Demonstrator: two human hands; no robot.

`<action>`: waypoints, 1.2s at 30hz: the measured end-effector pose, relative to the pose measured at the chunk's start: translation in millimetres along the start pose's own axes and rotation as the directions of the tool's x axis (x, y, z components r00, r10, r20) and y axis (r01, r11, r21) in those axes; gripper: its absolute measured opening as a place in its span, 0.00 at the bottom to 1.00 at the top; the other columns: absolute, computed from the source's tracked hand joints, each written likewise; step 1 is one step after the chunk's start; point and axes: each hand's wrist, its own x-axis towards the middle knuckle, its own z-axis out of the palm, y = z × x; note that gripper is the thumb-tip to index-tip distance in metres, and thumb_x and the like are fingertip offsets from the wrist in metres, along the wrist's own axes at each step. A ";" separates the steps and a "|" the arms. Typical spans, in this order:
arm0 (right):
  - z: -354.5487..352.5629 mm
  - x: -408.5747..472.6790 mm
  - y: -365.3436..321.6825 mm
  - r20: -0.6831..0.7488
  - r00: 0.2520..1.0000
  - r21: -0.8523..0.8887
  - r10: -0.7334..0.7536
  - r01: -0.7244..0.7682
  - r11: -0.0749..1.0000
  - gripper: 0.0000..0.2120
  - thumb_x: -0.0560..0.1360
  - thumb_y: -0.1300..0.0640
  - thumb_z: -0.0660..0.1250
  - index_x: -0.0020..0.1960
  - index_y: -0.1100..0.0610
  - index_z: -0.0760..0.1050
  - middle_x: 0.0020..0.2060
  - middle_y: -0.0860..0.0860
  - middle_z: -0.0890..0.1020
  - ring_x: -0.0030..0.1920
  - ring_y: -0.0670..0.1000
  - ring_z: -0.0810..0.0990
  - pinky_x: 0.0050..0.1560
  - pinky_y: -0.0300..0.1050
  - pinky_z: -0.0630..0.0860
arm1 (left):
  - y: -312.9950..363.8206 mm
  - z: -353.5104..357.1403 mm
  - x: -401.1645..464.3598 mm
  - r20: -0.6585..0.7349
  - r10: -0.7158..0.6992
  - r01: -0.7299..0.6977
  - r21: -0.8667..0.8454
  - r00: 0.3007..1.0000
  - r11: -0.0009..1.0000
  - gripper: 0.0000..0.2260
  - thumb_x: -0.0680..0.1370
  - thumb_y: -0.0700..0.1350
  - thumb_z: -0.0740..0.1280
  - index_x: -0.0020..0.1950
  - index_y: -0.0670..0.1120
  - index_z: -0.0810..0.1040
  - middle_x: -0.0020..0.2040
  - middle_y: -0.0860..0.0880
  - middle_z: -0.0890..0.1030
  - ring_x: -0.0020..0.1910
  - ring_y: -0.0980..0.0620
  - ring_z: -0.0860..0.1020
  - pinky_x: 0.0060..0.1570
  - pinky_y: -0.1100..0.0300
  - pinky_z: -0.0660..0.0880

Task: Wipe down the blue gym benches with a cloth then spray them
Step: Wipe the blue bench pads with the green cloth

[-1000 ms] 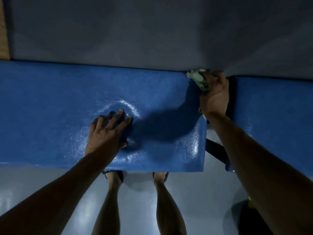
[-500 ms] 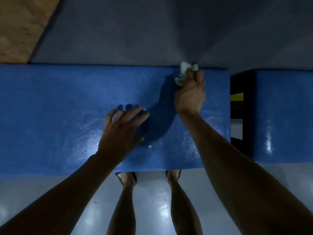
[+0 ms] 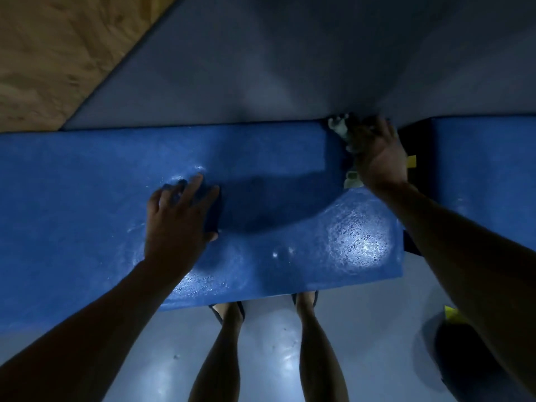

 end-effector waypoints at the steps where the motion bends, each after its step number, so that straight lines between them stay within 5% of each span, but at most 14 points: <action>1: 2.3 -1.5 -3.9 -0.025 0.996 -0.004 0.083 -0.083 0.997 0.26 0.73 0.61 0.62 0.71 0.48 0.70 0.63 0.58 0.72 0.57 0.64 0.72 0.51 0.53 0.76 | -0.9 1.0 0.2 -0.001 0.003 -0.003 -0.004 1.000 1.000 0.41 0.57 0.56 0.82 0.69 0.52 0.74 0.72 0.46 0.70 0.64 0.36 0.71 0.63 0.42 0.65; 4: 28.9 3.2 -70.0 -0.140 0.863 0.155 0.485 -0.465 0.872 0.24 0.72 0.62 0.62 0.68 0.53 0.74 0.61 0.59 0.73 0.55 0.63 0.72 0.52 0.52 0.72 | -2.8 2.9 -0.5 0.002 0.014 -0.014 -0.015 1.000 1.000 0.42 0.57 0.56 0.82 0.69 0.52 0.73 0.73 0.46 0.70 0.64 0.37 0.70 0.64 0.42 0.65; 6: 48.6 0.5 -135.2 -0.128 0.848 0.258 0.514 -0.472 0.843 0.24 0.70 0.61 0.65 0.67 0.56 0.75 0.58 0.59 0.75 0.51 0.62 0.73 0.50 0.53 0.72 | -5.0 5.9 -1.9 -0.039 0.041 -0.042 -0.026 0.998 0.999 0.42 0.56 0.55 0.81 0.69 0.51 0.73 0.73 0.46 0.70 0.63 0.37 0.70 0.64 0.42 0.66; 10: 56.0 -14.9 -206.9 -0.055 0.998 0.195 0.006 0.005 0.981 0.24 0.70 0.62 0.63 0.66 0.56 0.76 0.57 0.56 0.77 0.46 0.60 0.74 0.43 0.51 0.73 | -8.3 7.6 -2.1 -0.057 0.048 -0.049 -0.029 0.997 0.998 0.42 0.56 0.55 0.81 0.68 0.52 0.74 0.72 0.47 0.71 0.61 0.37 0.72 0.64 0.43 0.66; 14: 32.0 -8.7 -130.7 0.118 0.929 0.053 -0.352 0.348 0.936 0.31 0.70 0.55 0.60 0.74 0.51 0.67 0.65 0.54 0.74 0.52 0.62 0.73 0.49 0.53 0.77 | -7.1 4.2 -0.1 0.014 0.021 -0.021 -0.008 1.000 1.000 0.41 0.59 0.58 0.80 0.71 0.56 0.70 0.74 0.49 0.68 0.64 0.39 0.69 0.67 0.44 0.62; 16: 25.5 -10.8 -73.3 0.098 0.978 -0.034 -0.187 0.191 0.981 0.34 0.68 0.50 0.58 0.76 0.49 0.64 0.65 0.57 0.72 0.55 0.63 0.72 0.51 0.55 0.76 | -7.0 5.0 0.0 0.023 0.016 -0.016 -0.008 1.000 1.000 0.41 0.61 0.58 0.79 0.71 0.56 0.69 0.75 0.49 0.67 0.66 0.39 0.69 0.68 0.44 0.62; 18: 16.3 -20.4 -33.4 -0.021 0.982 0.009 0.188 -0.188 0.982 0.34 0.70 0.56 0.59 0.76 0.49 0.64 0.64 0.59 0.71 0.58 0.64 0.71 0.53 0.54 0.75 | -6.1 5.1 -0.4 0.031 0.015 -0.014 -0.017 0.999 1.000 0.41 0.61 0.57 0.79 0.71 0.55 0.69 0.75 0.49 0.66 0.66 0.39 0.68 0.68 0.43 0.62; 21: 16.9 -23.0 -45.4 -0.077 0.764 0.115 0.641 -0.632 0.766 0.32 0.74 0.61 0.63 0.76 0.50 0.62 0.69 0.59 0.65 0.63 0.63 0.69 0.59 0.50 0.69 | -6.3 7.3 -1.0 0.020 0.032 -0.032 -0.022 0.999 0.999 0.40 0.62 0.56 0.79 0.72 0.54 0.68 0.76 0.48 0.66 0.66 0.38 0.68 0.67 0.42 0.63; 23: 27.0 -12.8 -85.8 -0.070 0.715 0.123 0.696 -0.686 0.717 0.30 0.76 0.57 0.63 0.77 0.51 0.62 0.71 0.59 0.65 0.63 0.62 0.68 0.59 0.50 0.67 | -8.4 11.8 -2.7 -0.027 0.051 -0.052 -0.047 0.998 0.998 0.40 0.61 0.55 0.79 0.71 0.52 0.70 0.75 0.47 0.67 0.64 0.38 0.69 0.65 0.42 0.65; 28: 58.5 -7.6 -204.6 -0.050 0.977 0.133 0.209 -0.201 0.970 0.25 0.70 0.60 0.64 0.68 0.54 0.74 0.61 0.56 0.76 0.50 0.60 0.72 0.48 0.51 0.73 | -12.8 15.3 -4.6 -0.111 0.074 -0.083 -0.076 0.991 0.994 0.40 0.59 0.55 0.80 0.70 0.51 0.73 0.74 0.47 0.69 0.62 0.37 0.71 0.64 0.43 0.66; 32: 38.1 -1.4 -170.2 0.070 0.964 0.014 -0.256 0.255 0.967 0.29 0.71 0.58 0.66 0.72 0.52 0.70 0.62 0.54 0.75 0.51 0.61 0.73 0.43 0.51 0.75 | -9.8 7.8 -1.7 -0.025 0.055 -0.055 -0.036 0.998 0.998 0.41 0.60 0.56 0.80 0.71 0.53 0.71 0.74 0.47 0.68 0.63 0.38 0.70 0.64 0.44 0.65; 34: 25.7 0.4 -115.6 0.091 0.968 -0.059 -0.233 0.239 0.969 0.29 0.73 0.57 0.65 0.73 0.49 0.68 0.64 0.55 0.74 0.54 0.63 0.73 0.45 0.53 0.76 | -8.5 7.0 -1.4 -0.005 0.043 -0.043 -0.016 0.999 0.999 0.40 0.61 0.57 0.80 0.71 0.54 0.70 0.75 0.48 0.67 0.64 0.38 0.69 0.65 0.44 0.64; 36: 12.9 -8.2 -63.1 0.047 0.996 -0.058 0.070 -0.068 0.996 0.31 0.71 0.62 0.65 0.74 0.49 0.67 0.67 0.59 0.71 0.59 0.66 0.71 0.51 0.56 0.76 | -9.4 8.7 -1.9 -0.016 0.043 -0.043 -0.021 0.999 0.999 0.40 0.62 0.56 0.79 0.71 0.53 0.69 0.75 0.47 0.67 0.64 0.38 0.69 0.65 0.43 0.64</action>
